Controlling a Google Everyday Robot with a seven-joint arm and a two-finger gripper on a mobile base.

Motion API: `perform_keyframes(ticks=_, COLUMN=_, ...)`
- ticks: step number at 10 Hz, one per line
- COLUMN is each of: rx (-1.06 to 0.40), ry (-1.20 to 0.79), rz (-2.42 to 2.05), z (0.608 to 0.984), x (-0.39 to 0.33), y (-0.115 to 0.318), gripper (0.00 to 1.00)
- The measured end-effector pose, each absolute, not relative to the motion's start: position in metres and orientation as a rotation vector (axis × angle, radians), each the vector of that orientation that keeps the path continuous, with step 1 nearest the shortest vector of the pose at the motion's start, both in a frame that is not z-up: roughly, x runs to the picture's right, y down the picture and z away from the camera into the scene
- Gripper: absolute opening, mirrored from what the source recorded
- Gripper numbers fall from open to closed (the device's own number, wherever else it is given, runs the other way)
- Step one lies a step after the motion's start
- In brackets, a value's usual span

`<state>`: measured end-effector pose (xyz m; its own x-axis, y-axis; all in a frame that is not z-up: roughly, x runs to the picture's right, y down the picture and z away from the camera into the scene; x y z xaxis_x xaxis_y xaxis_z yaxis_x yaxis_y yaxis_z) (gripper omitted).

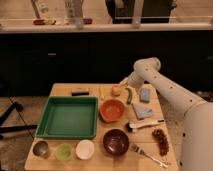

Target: Place pepper in tray

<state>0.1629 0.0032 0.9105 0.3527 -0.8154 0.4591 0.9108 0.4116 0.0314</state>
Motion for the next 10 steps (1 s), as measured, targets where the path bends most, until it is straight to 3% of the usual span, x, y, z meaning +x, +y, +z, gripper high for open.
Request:
perform_keyframes(ticks=1, rx=-0.257, ry=-0.443, rz=-1.122, z=0.913, x=0.168, y=0.005, gripper=0.77)
perform_keyframes(ticks=5, rx=-0.285, ry=-0.446, rz=-1.104, z=0.918, x=0.184, y=0.011, gripper=0.43)
perform_keyframes(ticks=10, rx=-0.340, ry=-0.460, rz=-1.116, z=0.934, x=0.185, y=0.019, gripper=0.41)
